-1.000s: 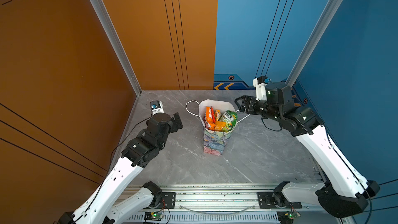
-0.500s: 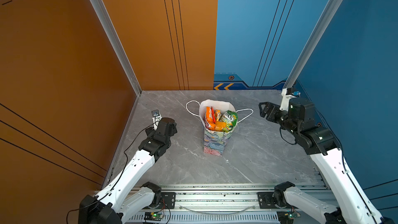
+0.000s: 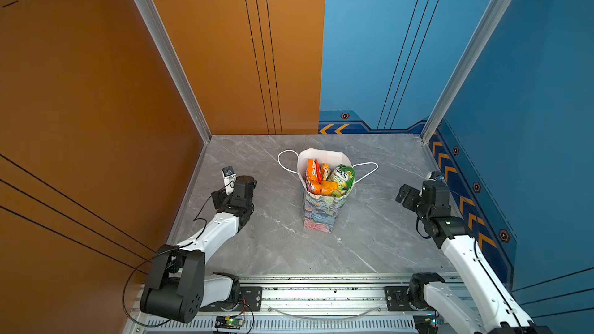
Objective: Place the snacks into the paper bag
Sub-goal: Reset both arms
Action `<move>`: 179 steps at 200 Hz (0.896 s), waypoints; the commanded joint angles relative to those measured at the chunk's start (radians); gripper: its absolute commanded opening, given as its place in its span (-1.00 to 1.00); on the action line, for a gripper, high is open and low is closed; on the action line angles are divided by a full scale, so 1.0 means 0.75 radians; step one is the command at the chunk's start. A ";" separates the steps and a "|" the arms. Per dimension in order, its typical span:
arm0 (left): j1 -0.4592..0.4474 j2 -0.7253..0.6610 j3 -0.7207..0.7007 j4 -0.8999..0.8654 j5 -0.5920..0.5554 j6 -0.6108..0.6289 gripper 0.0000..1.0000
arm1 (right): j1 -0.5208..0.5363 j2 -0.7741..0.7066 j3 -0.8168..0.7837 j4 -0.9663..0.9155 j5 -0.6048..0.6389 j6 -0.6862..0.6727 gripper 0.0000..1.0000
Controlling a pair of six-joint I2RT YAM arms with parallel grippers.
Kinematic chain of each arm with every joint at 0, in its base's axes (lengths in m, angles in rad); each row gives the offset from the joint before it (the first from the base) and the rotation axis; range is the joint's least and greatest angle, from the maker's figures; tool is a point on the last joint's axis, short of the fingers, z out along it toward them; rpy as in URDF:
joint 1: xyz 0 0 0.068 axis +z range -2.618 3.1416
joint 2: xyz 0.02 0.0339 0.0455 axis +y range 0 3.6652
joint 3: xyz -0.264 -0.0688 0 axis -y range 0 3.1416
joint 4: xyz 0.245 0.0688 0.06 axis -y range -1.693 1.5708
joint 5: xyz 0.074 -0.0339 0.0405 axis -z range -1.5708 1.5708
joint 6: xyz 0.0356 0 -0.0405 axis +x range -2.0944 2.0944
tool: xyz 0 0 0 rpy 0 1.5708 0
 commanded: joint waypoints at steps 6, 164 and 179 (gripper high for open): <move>0.005 0.077 -0.153 0.482 0.004 0.283 0.95 | 0.015 0.095 -0.053 0.272 0.116 -0.155 1.00; 0.111 0.380 -0.305 1.068 0.545 0.364 0.95 | 0.063 0.704 -0.388 1.529 -0.028 -0.535 1.00; 0.113 0.381 -0.305 1.066 0.545 0.362 0.95 | 0.006 0.877 -0.401 1.763 -0.075 -0.473 1.00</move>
